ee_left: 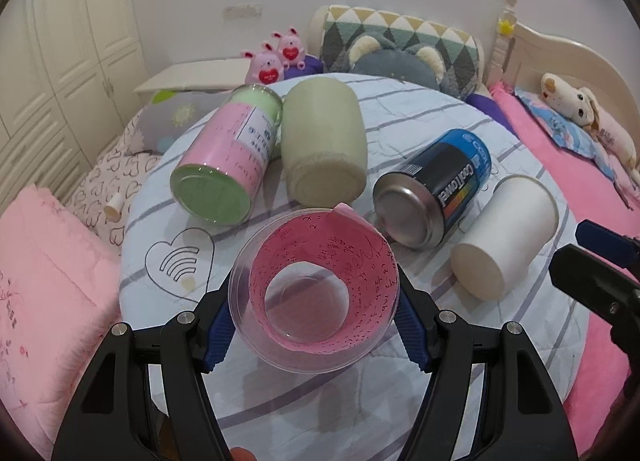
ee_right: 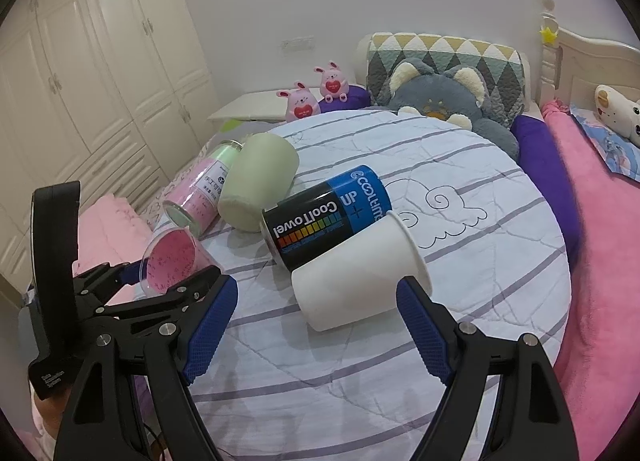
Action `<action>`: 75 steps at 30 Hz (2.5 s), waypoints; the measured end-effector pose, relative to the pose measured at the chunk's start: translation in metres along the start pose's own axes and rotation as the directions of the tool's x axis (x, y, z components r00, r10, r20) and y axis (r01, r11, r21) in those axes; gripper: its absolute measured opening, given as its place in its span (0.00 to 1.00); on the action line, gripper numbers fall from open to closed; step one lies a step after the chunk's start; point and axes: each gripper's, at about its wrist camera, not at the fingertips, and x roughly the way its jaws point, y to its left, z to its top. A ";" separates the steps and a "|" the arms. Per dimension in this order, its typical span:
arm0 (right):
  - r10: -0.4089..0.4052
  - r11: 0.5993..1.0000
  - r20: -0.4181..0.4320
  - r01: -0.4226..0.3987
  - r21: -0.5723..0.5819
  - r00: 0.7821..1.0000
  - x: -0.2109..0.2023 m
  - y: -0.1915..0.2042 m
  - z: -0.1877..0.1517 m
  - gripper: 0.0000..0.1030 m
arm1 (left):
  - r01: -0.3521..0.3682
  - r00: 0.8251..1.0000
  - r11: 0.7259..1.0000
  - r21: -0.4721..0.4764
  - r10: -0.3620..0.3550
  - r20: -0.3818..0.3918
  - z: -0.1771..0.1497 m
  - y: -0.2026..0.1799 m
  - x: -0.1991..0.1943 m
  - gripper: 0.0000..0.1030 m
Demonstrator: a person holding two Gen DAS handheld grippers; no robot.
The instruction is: Flip cup upright
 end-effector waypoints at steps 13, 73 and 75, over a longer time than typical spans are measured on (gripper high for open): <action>0.005 1.000 0.003 -0.005 -0.011 1.000 -0.002 0.010 -0.001 0.81 | 0.020 1.000 1.000 -0.018 -0.020 -0.001 -0.001 0.004 -0.003 0.68; -0.003 0.992 0.227 0.032 -0.124 0.974 -0.080 0.030 -0.030 0.81 | -0.097 0.959 0.994 -0.044 0.106 0.264 -0.061 -0.016 -0.116 1.00; -0.003 0.993 0.232 0.031 -0.117 0.973 -0.081 0.027 -0.032 0.81 | -0.090 0.961 0.995 -0.036 0.097 0.258 -0.063 -0.020 -0.116 1.00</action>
